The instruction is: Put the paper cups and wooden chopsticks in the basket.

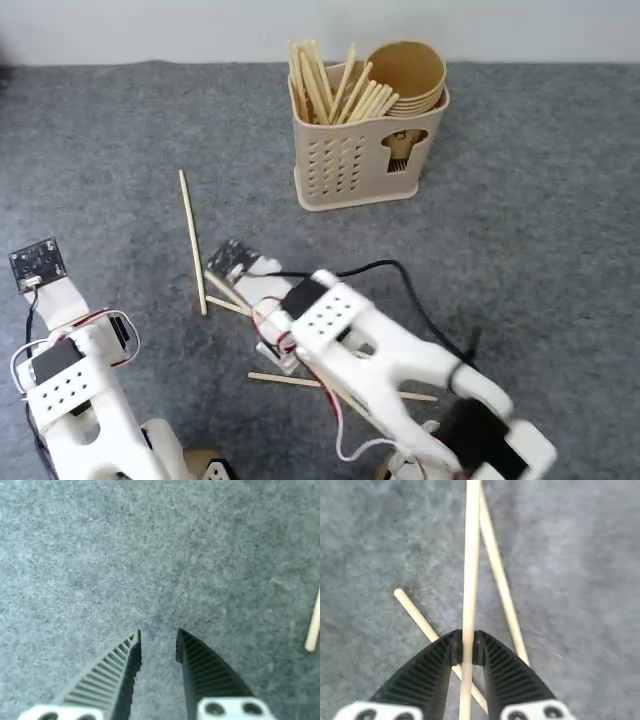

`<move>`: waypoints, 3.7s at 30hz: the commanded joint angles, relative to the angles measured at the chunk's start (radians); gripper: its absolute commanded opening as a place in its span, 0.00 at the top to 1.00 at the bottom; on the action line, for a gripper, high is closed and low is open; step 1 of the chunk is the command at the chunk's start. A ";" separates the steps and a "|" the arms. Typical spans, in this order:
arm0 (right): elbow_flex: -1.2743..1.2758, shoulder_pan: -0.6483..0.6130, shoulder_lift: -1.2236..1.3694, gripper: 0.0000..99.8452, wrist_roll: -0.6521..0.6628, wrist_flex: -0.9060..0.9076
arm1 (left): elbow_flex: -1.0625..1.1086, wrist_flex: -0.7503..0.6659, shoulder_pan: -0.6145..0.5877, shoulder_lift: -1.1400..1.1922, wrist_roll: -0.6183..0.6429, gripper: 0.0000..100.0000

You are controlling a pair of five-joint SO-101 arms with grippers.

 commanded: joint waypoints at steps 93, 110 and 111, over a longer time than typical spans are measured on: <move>-0.459 -0.054 0.484 0.81 -0.100 -0.028 | 0.047 -0.086 0.002 -0.005 -0.009 0.89; -0.414 -0.044 0.572 0.98 -0.097 -0.189 | 0.048 -0.098 0.002 -0.003 -0.009 0.89; -0.411 -0.031 0.556 0.99 -0.097 -0.186 | 0.048 -0.098 0.002 -0.003 -0.009 0.89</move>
